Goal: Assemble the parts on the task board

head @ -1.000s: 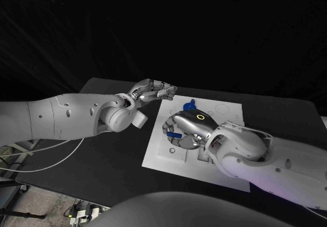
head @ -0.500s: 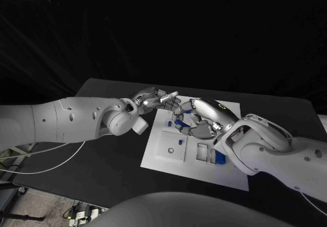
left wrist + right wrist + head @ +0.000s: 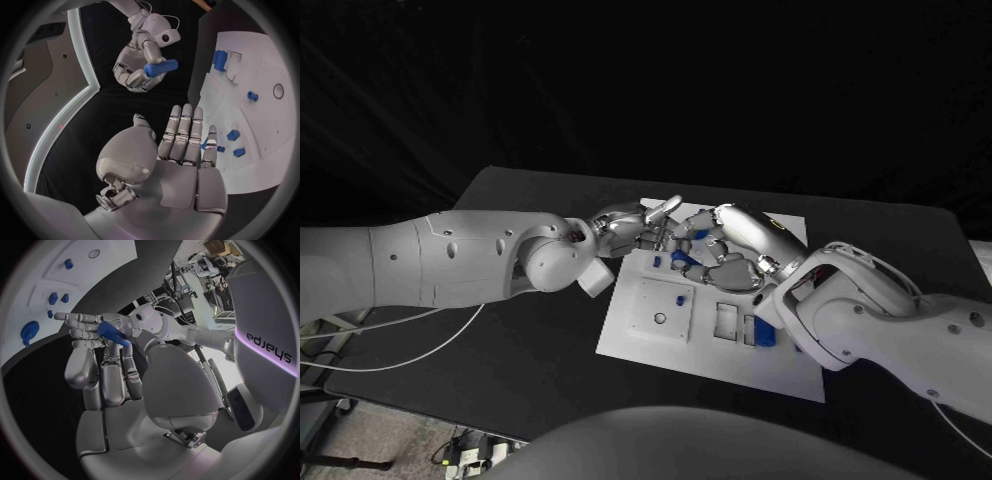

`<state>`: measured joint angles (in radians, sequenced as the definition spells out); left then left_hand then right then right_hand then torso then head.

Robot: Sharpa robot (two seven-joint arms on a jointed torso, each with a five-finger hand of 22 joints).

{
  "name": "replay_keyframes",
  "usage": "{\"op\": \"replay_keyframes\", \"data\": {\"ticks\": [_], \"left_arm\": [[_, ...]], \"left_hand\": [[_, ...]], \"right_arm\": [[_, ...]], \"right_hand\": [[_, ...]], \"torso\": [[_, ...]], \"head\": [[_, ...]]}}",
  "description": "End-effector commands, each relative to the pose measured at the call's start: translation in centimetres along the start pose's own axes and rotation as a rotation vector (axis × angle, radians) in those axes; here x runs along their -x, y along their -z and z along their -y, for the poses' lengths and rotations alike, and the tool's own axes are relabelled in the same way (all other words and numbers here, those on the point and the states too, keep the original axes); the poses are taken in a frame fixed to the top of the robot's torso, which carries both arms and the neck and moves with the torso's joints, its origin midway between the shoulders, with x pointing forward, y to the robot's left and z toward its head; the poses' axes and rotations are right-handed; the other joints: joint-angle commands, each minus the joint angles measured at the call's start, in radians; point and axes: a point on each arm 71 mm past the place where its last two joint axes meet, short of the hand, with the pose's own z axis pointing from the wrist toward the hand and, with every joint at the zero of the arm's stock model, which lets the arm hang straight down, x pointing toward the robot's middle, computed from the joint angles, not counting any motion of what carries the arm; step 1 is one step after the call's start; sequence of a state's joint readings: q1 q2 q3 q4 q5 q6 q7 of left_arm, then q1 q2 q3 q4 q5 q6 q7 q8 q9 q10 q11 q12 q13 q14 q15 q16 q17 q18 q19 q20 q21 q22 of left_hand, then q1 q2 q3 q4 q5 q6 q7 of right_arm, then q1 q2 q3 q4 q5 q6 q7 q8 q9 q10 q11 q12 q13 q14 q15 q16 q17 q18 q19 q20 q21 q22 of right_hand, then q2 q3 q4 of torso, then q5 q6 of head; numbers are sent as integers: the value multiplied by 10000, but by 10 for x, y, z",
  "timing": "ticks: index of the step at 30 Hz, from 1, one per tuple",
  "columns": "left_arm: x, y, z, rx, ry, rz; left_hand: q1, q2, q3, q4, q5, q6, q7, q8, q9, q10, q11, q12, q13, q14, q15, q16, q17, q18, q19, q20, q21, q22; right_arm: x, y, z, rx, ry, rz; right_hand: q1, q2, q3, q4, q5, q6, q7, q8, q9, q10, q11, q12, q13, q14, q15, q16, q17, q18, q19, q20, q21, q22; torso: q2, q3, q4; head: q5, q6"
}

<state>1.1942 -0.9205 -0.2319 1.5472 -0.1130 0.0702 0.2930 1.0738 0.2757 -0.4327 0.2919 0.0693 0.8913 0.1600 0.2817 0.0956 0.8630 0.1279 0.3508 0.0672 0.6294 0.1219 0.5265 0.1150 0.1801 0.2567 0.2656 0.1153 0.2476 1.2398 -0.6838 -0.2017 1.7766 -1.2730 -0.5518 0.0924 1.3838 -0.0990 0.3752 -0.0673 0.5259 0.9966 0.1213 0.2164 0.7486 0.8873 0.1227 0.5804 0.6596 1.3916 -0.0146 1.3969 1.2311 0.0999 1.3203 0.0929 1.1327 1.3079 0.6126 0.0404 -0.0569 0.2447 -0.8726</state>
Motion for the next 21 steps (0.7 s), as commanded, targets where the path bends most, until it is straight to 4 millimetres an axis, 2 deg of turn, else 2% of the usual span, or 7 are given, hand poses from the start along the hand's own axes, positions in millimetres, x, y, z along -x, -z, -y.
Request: {"op": "replay_keyframes", "data": {"ticks": [1, 7, 10, 12, 21], "left_arm": [[-13, -2, -3, 439, 1235, -1086], [-26, -5, -6, 722, 2264, -1639], [-30, -6, -9, 871, 2561, -1817], [-32, -6, -12, 1003, 2697, -1938], [-41, -6, -26, 1565, 3027, -2438]], "left_hand": [[-283, -42, -164, -10, -165, 17, -111, -102, 8, -39, -105, -107, -12, -404, -70, 3, 43, 60, -579, -38, -282, -388], [-1192, -243, -317, 9, -225, -116, -253, -254, 8, -237, -266, -307, 2, -1304, -249, -322, 34, 41, -1739, -110, -842, -1309], [-1644, -298, -320, 4, -226, -151, -259, -232, 30, -199, -268, -259, 47, -1349, -251, -278, 97, 54, -1896, -187, -913, -1454], [-1910, -331, -313, 4, -225, 64, -246, -93, 117, -263, -237, -240, 76, -1414, -222, -230, 154, 60, -1972, -251, -936, -1529], [-2476, -498, -287, 5, -221, 383, -277, 255, 467, -313, -204, 44, 283, -1497, -170, 139, 455, 59, -2045, -367, -940, -1598]], "right_arm": [[0, 1, -1, 220, -284, 130], [-4, 3, 2, 173, -603, 172], [-6, 3, 3, 169, -702, 199], [-7, 2, 3, 184, -769, 223], [-8, 3, 4, 297, -936, 411]], "right_hand": [[89, 17, 18, 59, -54, -65, -7, 3, 16, 849, -746, -36, -2, 3, -5, -26, -5, -54, 62, -2, 41, 1394], [88, 23, 18, 92, -96, -80, -1, -2, 28, 839, -737, -57, -18, -7, 2, -34, -17, -55, 51, 2, 40, 1393], [93, 25, 20, 97, -103, -86, 0, -4, 31, 832, -735, -65, -23, -10, 4, -36, -20, -49, 31, 3, 12, 1385], [95, 25, 20, 101, -106, -89, 1, -5, 33, 828, -733, -70, -26, -12, 5, -38, -23, -48, 26, 4, 7, 1383], [101, 34, 23, 115, -114, -87, 3, -2, 41, 821, -730, -80, -33, -16, 9, -42, -28, -50, 21, 7, 11, 1385]], "torso": [[0, -2, 0], [5, -1, -13], [4, 0, -12], [-1, 3, -4], [6, -4, 7]], "head": [[-40, 0], [-79, 0], [-114, 0], [-141, 0], [-201, 0]]}}
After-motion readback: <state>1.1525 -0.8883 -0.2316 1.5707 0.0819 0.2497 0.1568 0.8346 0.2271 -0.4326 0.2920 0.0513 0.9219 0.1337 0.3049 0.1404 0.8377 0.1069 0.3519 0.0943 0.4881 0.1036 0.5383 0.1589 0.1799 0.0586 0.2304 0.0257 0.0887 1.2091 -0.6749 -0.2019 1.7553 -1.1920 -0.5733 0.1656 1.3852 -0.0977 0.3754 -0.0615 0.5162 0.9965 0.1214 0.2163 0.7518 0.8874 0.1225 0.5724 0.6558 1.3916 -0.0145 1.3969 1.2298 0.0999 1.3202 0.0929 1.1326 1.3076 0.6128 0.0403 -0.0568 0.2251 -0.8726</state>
